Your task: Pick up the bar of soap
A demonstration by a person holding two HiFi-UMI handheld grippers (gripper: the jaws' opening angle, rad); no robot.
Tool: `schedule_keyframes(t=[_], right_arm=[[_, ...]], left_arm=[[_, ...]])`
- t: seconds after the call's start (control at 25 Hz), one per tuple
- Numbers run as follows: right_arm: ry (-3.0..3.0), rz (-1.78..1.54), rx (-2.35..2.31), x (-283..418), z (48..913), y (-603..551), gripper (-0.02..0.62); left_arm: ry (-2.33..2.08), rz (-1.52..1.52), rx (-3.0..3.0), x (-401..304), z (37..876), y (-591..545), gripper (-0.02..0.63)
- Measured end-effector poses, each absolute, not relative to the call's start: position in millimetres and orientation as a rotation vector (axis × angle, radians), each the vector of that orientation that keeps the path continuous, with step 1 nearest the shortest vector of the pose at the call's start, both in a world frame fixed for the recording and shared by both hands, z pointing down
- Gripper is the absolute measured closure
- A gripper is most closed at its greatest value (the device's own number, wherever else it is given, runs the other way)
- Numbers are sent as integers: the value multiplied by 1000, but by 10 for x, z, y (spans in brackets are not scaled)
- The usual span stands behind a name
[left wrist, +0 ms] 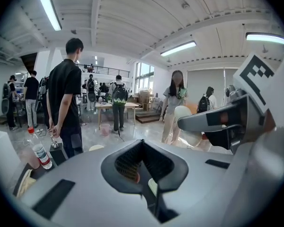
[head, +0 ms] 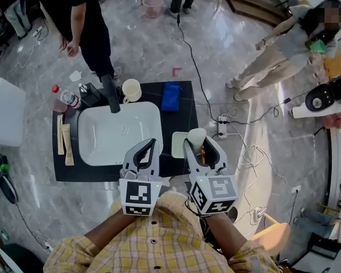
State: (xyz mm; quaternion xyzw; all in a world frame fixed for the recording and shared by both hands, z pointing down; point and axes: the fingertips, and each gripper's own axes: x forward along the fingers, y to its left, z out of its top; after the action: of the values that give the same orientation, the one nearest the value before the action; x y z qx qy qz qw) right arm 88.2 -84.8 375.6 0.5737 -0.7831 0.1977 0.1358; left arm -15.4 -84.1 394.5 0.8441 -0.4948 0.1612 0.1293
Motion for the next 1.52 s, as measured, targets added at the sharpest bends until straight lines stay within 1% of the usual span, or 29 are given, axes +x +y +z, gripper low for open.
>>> schedule_keyframes(t=[0.36, 0.56, 0.68, 1.0, 1.52], right_arm=[[-2375, 386, 1742, 804, 3328, -596, 383], [-2413, 299, 1760, 799, 3167, -546, 382], [-2415, 269, 1770, 789, 3127, -514, 383], [-2412, 234, 1757, 768, 3116, -444, 383], [-2387, 299, 1777, 854, 3250, -499, 383]], left_arm=[[-1514, 337, 2527, -162, 3521, -734, 595], [-1588, 163, 2559, -180, 3317, -735, 595], [-1600, 117, 2566, -198, 3255, -710, 595], [-1607, 108, 2570, -170, 3181, -659, 595], [-1598, 129, 2563, -165, 3241, -678, 595]])
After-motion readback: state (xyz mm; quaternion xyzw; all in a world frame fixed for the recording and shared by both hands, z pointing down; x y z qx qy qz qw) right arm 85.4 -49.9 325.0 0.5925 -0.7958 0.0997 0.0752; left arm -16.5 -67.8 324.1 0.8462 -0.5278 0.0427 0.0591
